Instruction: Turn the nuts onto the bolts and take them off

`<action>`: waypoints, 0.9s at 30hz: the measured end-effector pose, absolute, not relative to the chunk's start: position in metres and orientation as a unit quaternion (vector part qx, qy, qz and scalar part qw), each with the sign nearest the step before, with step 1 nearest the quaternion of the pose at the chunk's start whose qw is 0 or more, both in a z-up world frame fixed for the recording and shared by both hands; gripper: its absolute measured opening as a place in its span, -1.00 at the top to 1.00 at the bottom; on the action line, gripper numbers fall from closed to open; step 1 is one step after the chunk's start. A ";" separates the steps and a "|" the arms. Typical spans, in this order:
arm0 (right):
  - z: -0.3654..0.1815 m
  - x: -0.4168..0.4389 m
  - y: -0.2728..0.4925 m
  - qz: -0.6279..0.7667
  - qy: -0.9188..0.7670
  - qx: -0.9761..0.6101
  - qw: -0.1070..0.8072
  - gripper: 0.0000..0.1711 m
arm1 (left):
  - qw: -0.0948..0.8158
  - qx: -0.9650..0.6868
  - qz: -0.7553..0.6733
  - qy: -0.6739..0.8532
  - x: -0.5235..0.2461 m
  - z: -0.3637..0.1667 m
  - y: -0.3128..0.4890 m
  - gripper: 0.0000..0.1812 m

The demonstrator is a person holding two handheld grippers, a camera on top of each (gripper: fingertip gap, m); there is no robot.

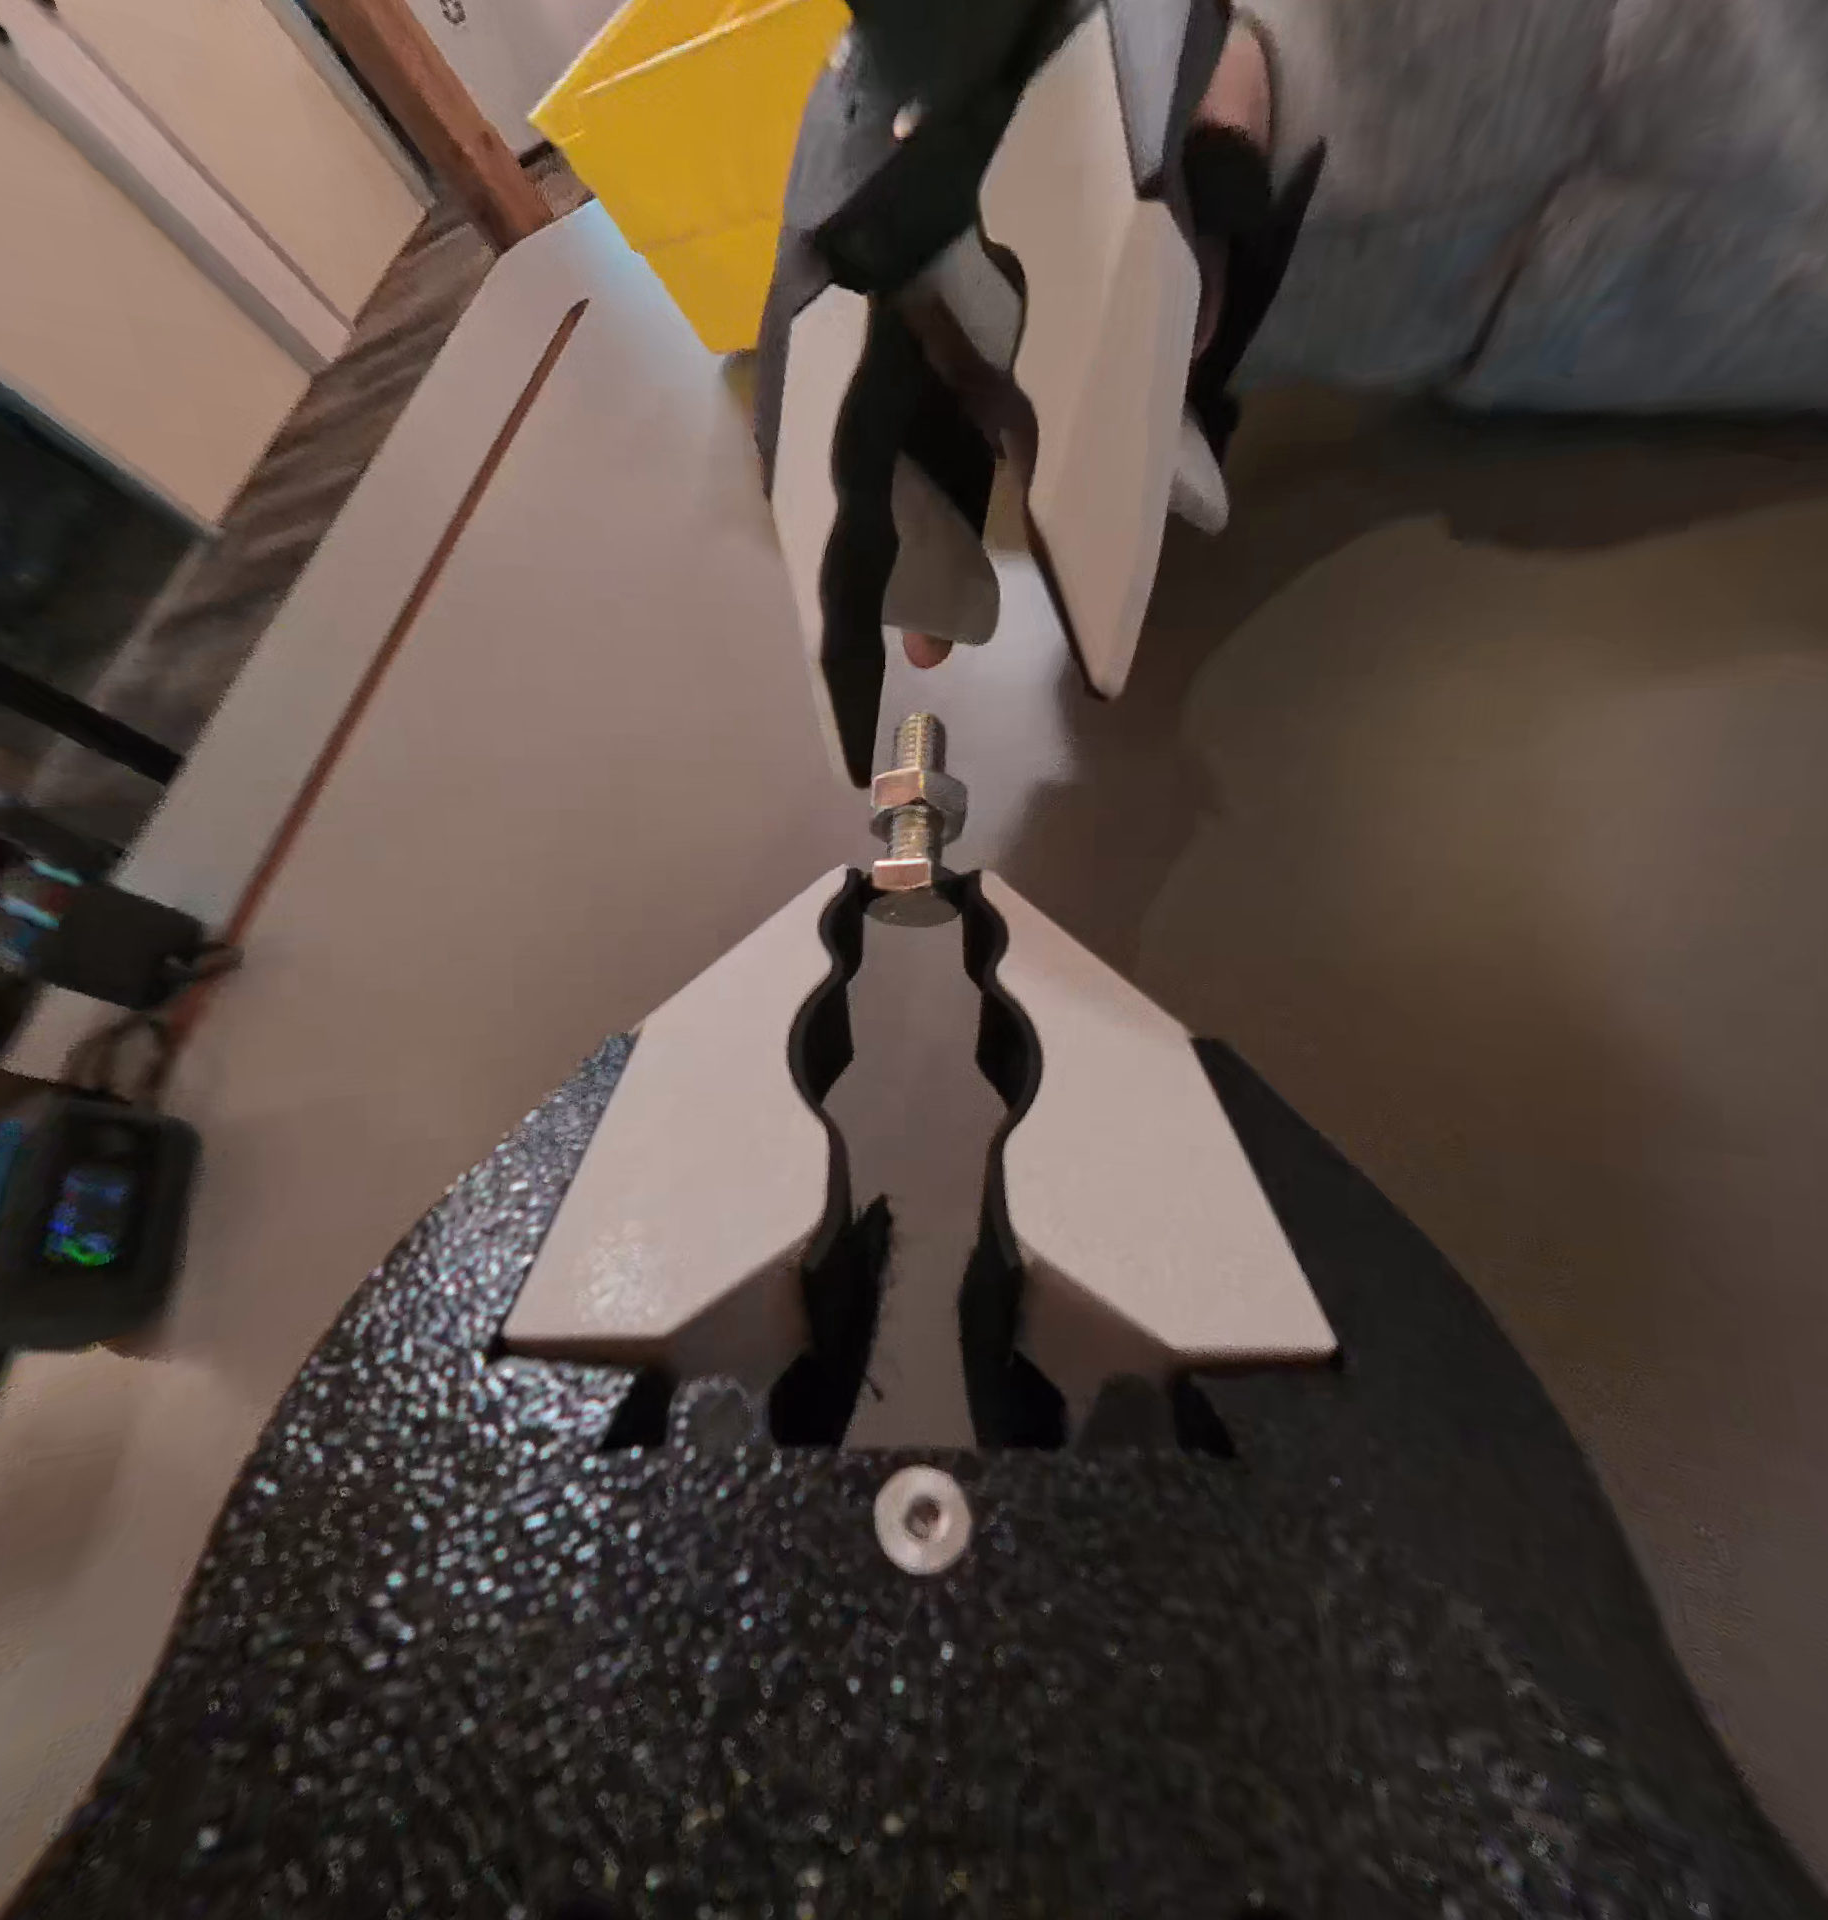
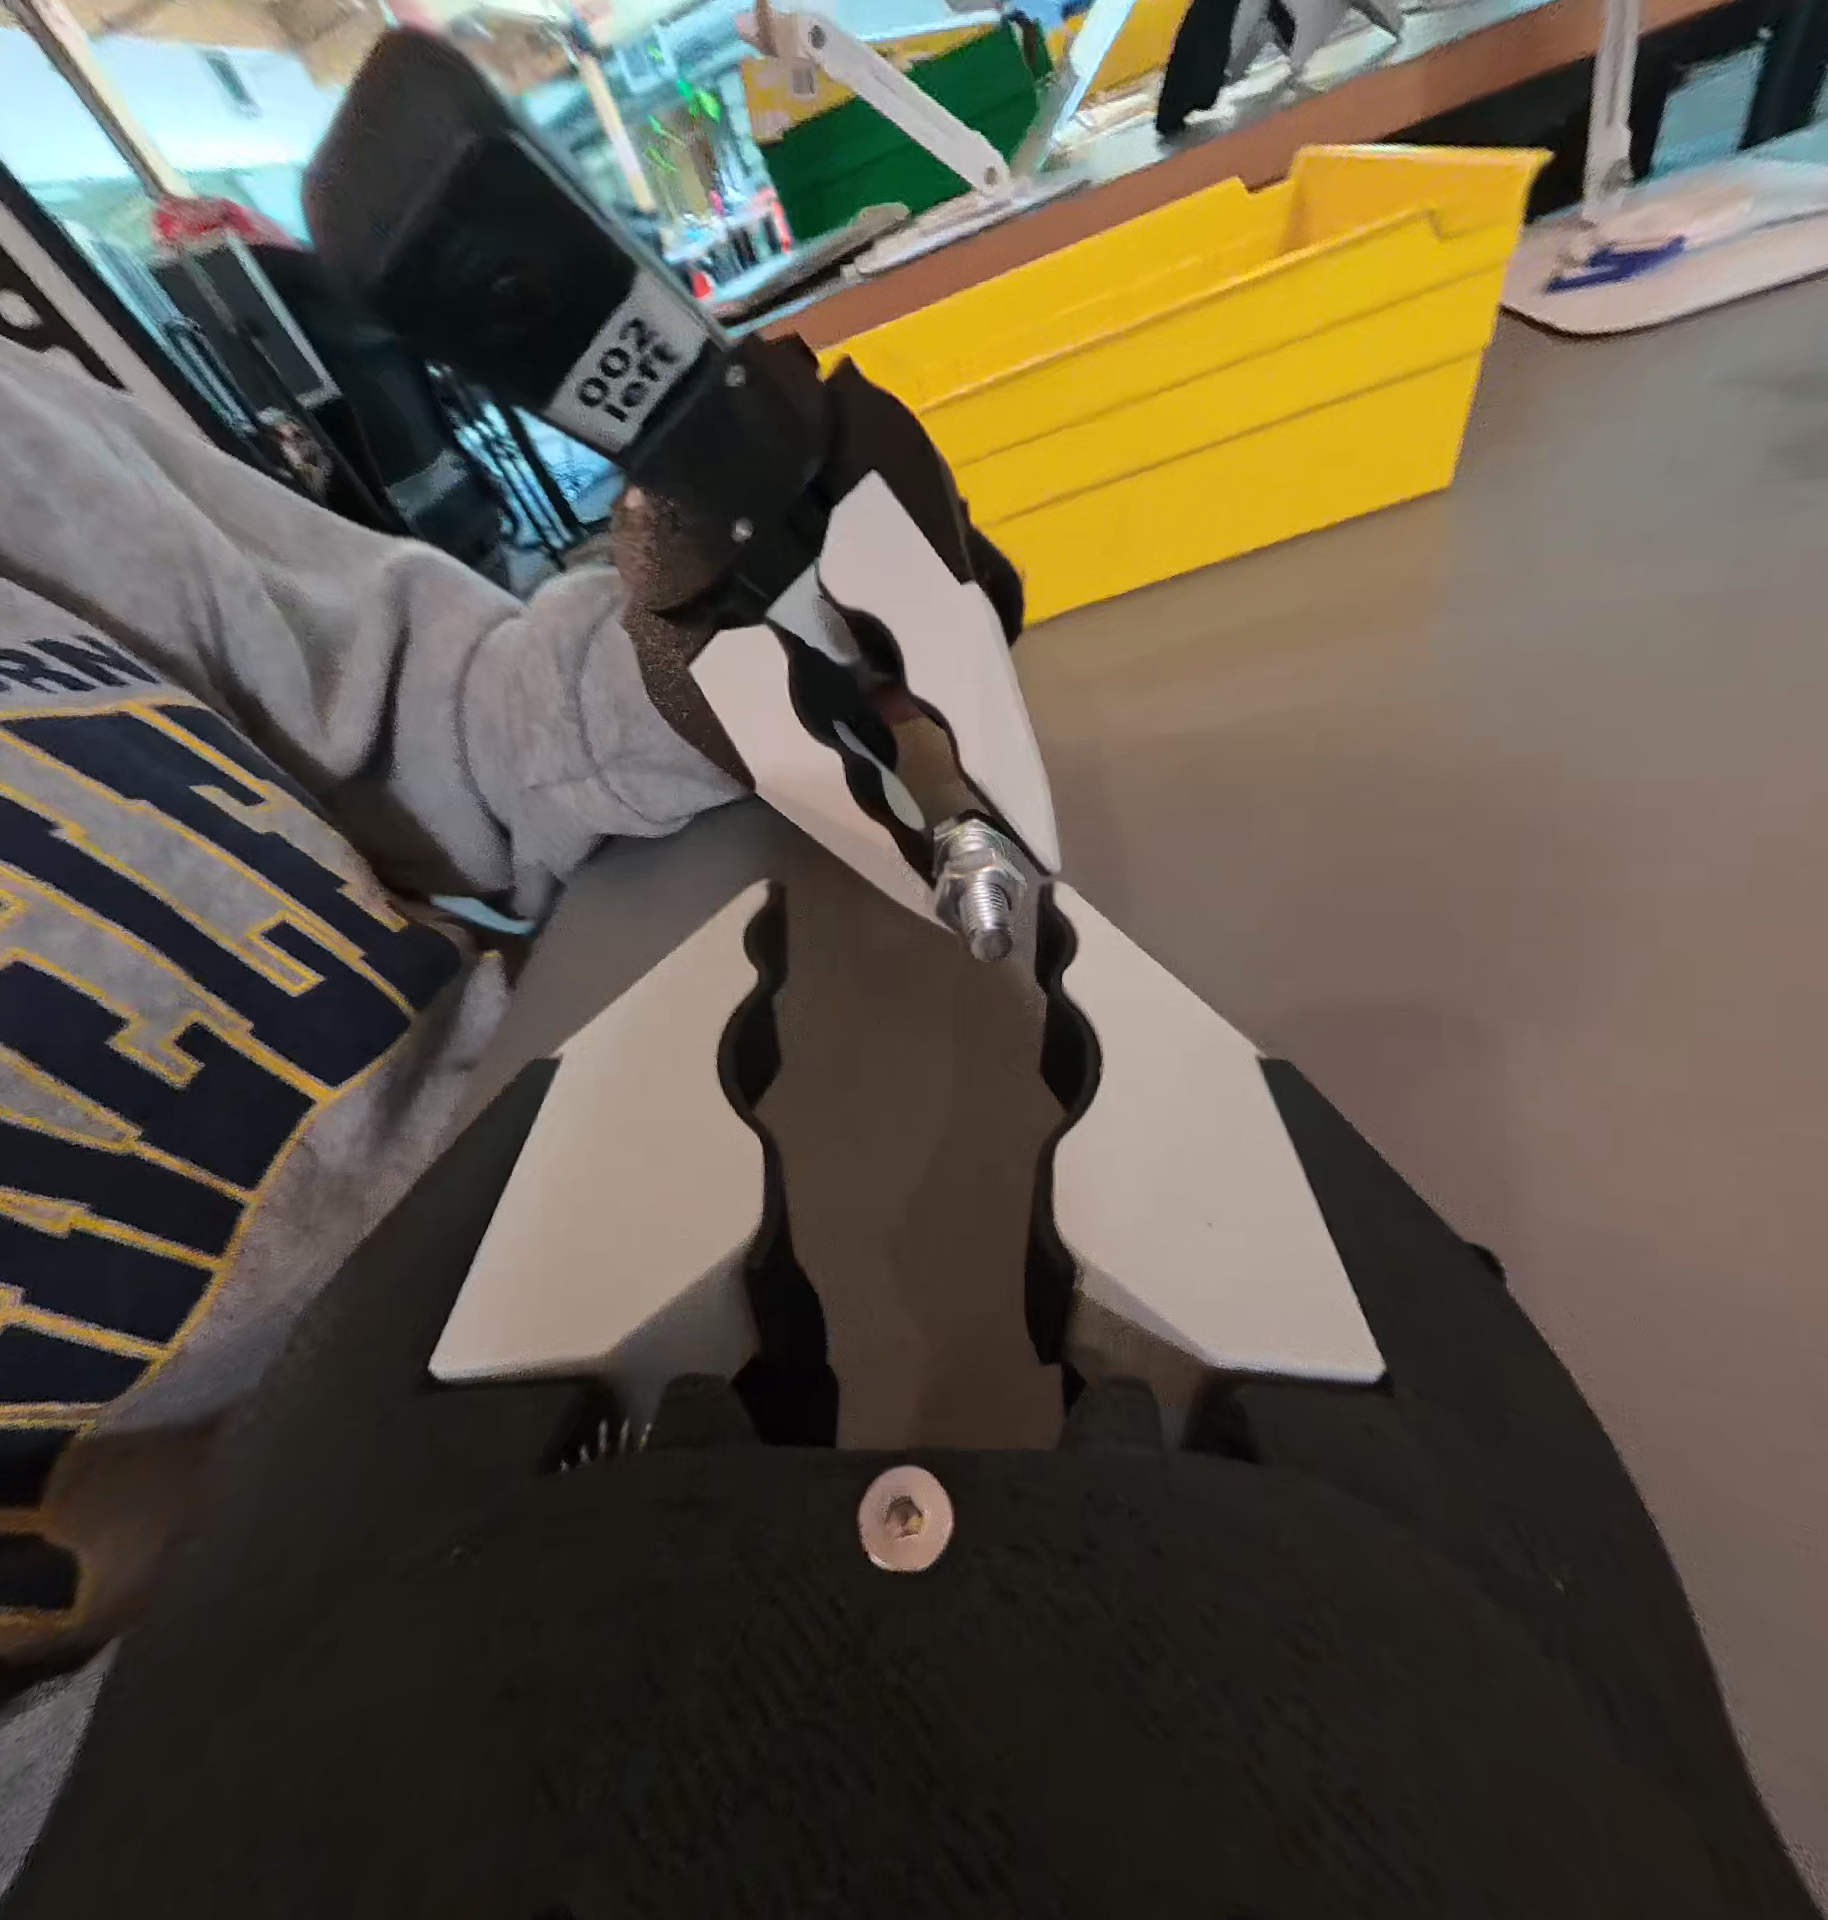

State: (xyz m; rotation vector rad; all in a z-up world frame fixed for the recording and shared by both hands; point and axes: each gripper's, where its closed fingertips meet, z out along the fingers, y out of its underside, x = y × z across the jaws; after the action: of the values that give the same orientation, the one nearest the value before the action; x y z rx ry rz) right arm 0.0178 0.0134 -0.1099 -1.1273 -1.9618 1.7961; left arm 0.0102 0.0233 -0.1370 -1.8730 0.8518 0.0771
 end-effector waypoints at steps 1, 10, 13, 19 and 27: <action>-0.115 0.016 0.019 0.600 -0.680 -0.398 0.138 0.42 | 0.512 -0.771 0.051 0.374 0.009 -0.141 0.028 0.82; -0.158 0.014 0.030 0.497 -0.731 -0.450 0.129 0.34 | 0.495 -0.757 0.049 0.423 0.003 -0.173 0.050 0.82; -0.163 0.010 0.031 0.483 -0.737 -0.451 0.141 0.34 | 0.496 -0.755 0.042 0.427 0.000 -0.174 0.048 0.82; -0.175 0.006 0.027 0.433 -0.763 -0.451 0.163 0.34 | 0.494 -0.758 0.018 0.427 -0.001 -0.175 0.047 0.82; -0.127 0.011 0.021 0.534 -0.722 -0.361 0.250 0.50 | 0.490 -0.765 -0.005 0.417 -0.001 -0.175 0.047 0.82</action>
State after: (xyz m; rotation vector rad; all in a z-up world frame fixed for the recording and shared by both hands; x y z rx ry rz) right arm 0.0107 0.0205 -0.1266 -0.9823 -1.9668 1.4546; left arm -0.0007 0.0467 -0.1749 -1.8593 1.0140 -0.0114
